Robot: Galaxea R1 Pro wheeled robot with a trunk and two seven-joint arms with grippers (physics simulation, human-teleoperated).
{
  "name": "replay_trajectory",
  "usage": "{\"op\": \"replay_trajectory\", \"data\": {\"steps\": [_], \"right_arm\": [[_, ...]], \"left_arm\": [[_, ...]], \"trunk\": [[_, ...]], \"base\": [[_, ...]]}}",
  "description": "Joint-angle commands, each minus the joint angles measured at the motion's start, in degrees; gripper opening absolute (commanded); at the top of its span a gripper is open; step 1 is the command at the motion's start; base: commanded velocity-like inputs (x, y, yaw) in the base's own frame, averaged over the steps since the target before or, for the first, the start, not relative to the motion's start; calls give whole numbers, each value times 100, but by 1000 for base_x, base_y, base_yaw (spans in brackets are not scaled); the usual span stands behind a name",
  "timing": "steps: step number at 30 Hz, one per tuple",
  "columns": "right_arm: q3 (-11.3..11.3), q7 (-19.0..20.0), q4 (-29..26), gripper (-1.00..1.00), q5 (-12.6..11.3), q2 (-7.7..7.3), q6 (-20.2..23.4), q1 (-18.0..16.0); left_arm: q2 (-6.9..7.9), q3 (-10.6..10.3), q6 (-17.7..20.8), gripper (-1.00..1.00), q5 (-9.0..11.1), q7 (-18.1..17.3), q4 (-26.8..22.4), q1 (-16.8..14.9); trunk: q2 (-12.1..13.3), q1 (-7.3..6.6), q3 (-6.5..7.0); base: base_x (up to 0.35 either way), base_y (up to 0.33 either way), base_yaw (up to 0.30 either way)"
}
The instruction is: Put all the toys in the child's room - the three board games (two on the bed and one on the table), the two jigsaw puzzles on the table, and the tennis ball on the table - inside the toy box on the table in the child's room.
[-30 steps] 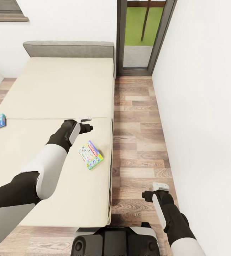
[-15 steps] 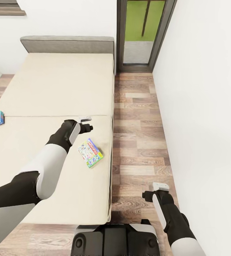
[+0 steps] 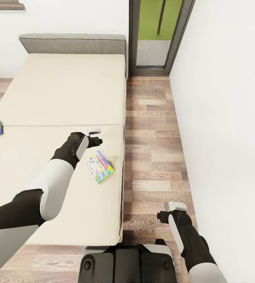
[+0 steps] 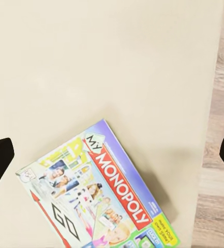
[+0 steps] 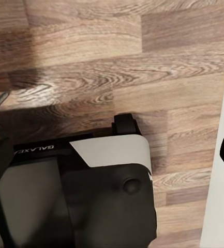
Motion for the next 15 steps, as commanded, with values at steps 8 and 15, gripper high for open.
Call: {"op": "replay_trajectory", "data": {"steps": [8,15], "right_arm": [[-8,-23,-7,100,-21,4,24,-2],[-8,-23,-1,100,-28,2,24,-2]], "left_arm": [[-9,36,31,100,-1,14,-7,-3],[-8,33,13,100,-1,7,-34,-3]], "trunk": [[-10,3,-82],[-10,3,-147]], "base": [[0,0,0],[0,0,0]]}}
